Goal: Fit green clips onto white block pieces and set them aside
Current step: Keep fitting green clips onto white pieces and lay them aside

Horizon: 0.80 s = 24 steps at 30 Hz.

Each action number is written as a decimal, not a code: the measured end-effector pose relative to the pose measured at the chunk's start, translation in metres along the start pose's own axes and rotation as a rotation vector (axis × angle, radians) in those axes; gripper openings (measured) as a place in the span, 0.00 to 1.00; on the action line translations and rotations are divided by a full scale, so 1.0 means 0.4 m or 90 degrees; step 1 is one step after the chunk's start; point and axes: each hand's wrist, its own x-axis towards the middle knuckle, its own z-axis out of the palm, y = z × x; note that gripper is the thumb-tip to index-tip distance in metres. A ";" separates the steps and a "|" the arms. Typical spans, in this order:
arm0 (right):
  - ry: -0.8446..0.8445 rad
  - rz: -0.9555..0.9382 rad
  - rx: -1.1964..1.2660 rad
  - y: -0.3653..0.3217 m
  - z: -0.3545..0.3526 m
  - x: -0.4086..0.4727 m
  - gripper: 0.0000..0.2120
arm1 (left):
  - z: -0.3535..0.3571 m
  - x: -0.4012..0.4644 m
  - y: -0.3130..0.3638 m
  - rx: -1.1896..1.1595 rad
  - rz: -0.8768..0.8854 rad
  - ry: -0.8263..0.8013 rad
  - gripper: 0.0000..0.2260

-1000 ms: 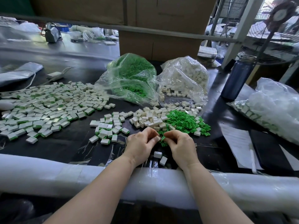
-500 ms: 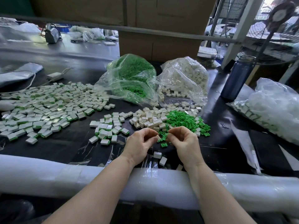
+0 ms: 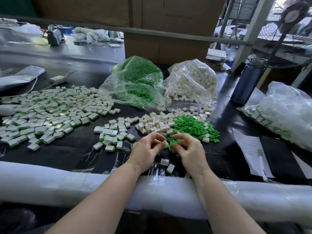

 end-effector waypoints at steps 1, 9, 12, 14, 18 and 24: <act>0.005 0.000 0.022 -0.001 -0.002 0.000 0.10 | 0.000 0.000 -0.001 0.001 0.004 0.000 0.07; 0.013 -0.018 0.080 -0.005 -0.010 0.002 0.10 | 0.000 0.005 -0.012 -0.010 -0.002 -0.015 0.06; -0.009 -0.029 0.095 -0.008 -0.009 0.000 0.11 | 0.000 0.006 -0.013 -0.002 -0.007 -0.019 0.06; -0.016 -0.032 0.106 -0.010 -0.009 -0.003 0.11 | 0.000 0.006 -0.014 0.003 -0.008 -0.015 0.06; -0.020 -0.003 0.184 -0.013 -0.008 -0.003 0.07 | 0.000 0.003 -0.013 0.017 -0.010 -0.015 0.05; -0.017 0.011 0.206 -0.009 -0.009 -0.003 0.06 | 0.000 0.002 -0.009 0.026 -0.009 -0.011 0.05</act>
